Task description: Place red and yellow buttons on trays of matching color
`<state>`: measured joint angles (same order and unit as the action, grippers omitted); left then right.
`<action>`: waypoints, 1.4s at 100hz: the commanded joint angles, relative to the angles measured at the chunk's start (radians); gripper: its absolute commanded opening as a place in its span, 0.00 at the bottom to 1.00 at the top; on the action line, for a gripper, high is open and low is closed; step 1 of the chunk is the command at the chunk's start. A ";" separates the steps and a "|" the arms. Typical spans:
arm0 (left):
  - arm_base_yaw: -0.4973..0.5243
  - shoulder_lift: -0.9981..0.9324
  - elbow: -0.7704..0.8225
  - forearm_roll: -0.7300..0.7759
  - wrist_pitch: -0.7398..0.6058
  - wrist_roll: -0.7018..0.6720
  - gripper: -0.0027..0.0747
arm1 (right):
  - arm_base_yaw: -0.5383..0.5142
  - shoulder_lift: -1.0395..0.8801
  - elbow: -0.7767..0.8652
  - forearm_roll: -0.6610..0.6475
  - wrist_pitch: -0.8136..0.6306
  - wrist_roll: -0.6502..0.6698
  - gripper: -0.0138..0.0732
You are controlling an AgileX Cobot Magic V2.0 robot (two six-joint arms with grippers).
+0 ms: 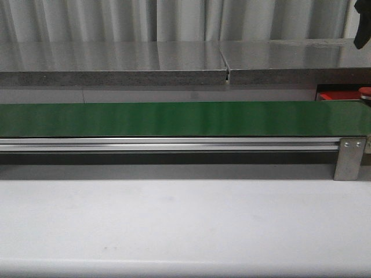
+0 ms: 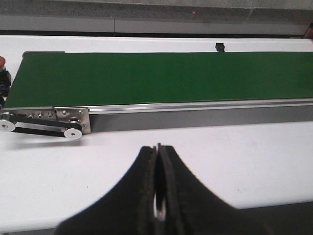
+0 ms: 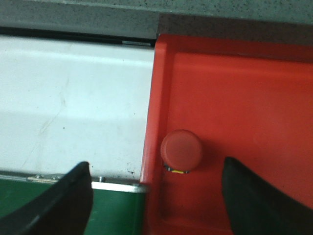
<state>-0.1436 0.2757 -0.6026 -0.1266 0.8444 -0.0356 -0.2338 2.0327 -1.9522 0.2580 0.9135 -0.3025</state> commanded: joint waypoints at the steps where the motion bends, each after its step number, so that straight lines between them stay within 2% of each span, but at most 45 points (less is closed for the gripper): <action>1: -0.006 0.010 -0.023 -0.014 -0.072 -0.002 0.01 | 0.013 -0.116 0.017 -0.015 -0.034 -0.008 0.69; 26: -0.006 0.010 -0.023 -0.014 -0.072 -0.002 0.01 | 0.035 -0.295 0.209 -0.023 -0.100 0.000 0.19; 40: -0.006 0.010 -0.023 -0.014 -0.072 -0.002 0.01 | 0.041 -0.409 0.335 -0.023 -0.146 0.000 0.02; 113: -0.006 0.010 -0.023 -0.014 -0.080 -0.002 0.01 | 0.046 -1.065 1.004 -0.009 -0.378 -0.009 0.02; 140: -0.006 0.010 -0.023 -0.014 -0.084 -0.002 0.01 | 0.084 -1.238 1.161 -0.006 -0.436 -0.009 0.02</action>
<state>-0.1436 0.2757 -0.6026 -0.1266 0.8444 -0.0356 -0.1715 0.8483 -0.7979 0.2415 0.5629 -0.3024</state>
